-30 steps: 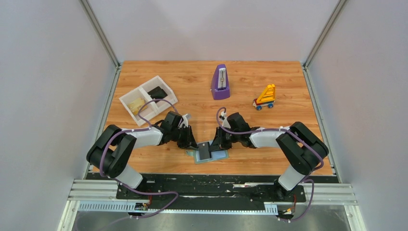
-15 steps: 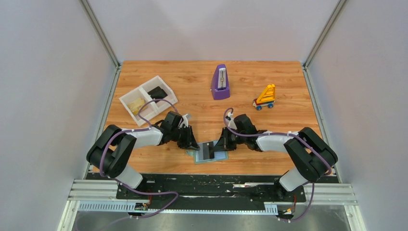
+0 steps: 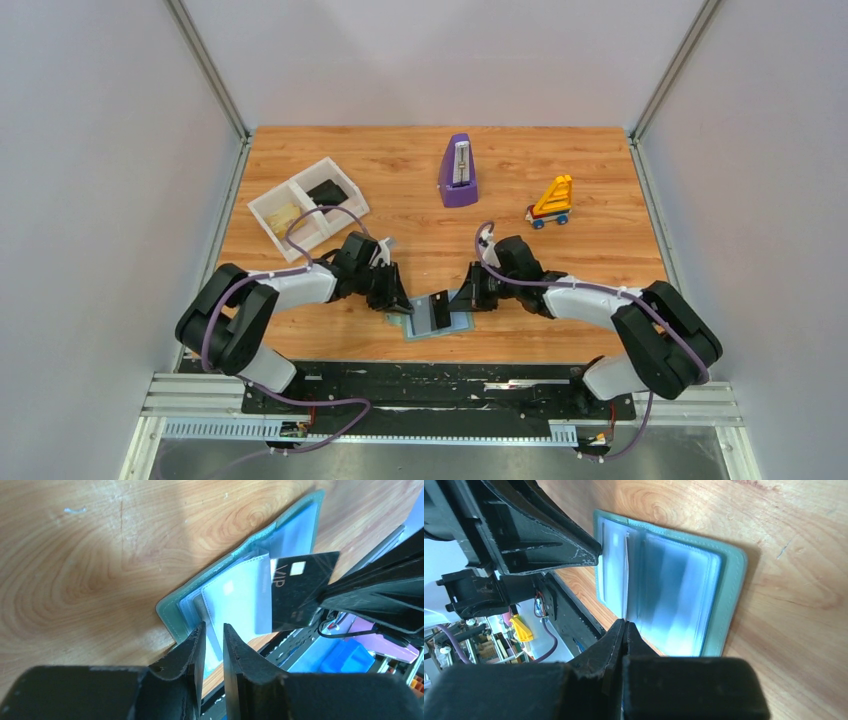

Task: Take the credit cards out of the card holder
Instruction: Remove the credit card from the card holder, then place the credit card in the storage box.

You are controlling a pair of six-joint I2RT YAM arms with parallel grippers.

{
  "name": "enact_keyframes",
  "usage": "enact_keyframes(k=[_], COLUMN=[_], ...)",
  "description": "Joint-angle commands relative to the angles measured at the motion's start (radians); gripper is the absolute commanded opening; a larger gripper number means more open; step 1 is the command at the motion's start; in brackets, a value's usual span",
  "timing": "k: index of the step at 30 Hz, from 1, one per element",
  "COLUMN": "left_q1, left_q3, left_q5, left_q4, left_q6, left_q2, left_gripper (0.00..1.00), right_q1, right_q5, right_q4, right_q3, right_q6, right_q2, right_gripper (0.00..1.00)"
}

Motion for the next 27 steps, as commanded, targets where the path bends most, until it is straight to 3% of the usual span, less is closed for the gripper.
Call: enact_keyframes(k=[1,12,18,27], left_q1=[-0.007,-0.006,-0.007,-0.007], left_q3=[0.042,0.121,0.244,0.418], left_q5=[-0.025,0.008,0.058,0.248], left_q4=[-0.107,-0.159,-0.250,-0.323], left_q6=[0.023,0.037,0.157,0.334], left_q2=[-0.047,-0.106,-0.106,-0.026], left_gripper=[0.29,0.43,0.51,0.57], right_q1=[-0.018,-0.030,-0.055,-0.060], right_q5=[0.012,-0.029,-0.111,-0.253], right_q4=[-0.020,-0.041,-0.107,-0.168], right_q3=[-0.005,-0.013,0.018,0.057], right_q6=[-0.014,-0.052,-0.118,-0.159], right_q2=[-0.074,-0.128,-0.189,-0.288], right_gripper=[0.00,0.00,0.00,0.00])
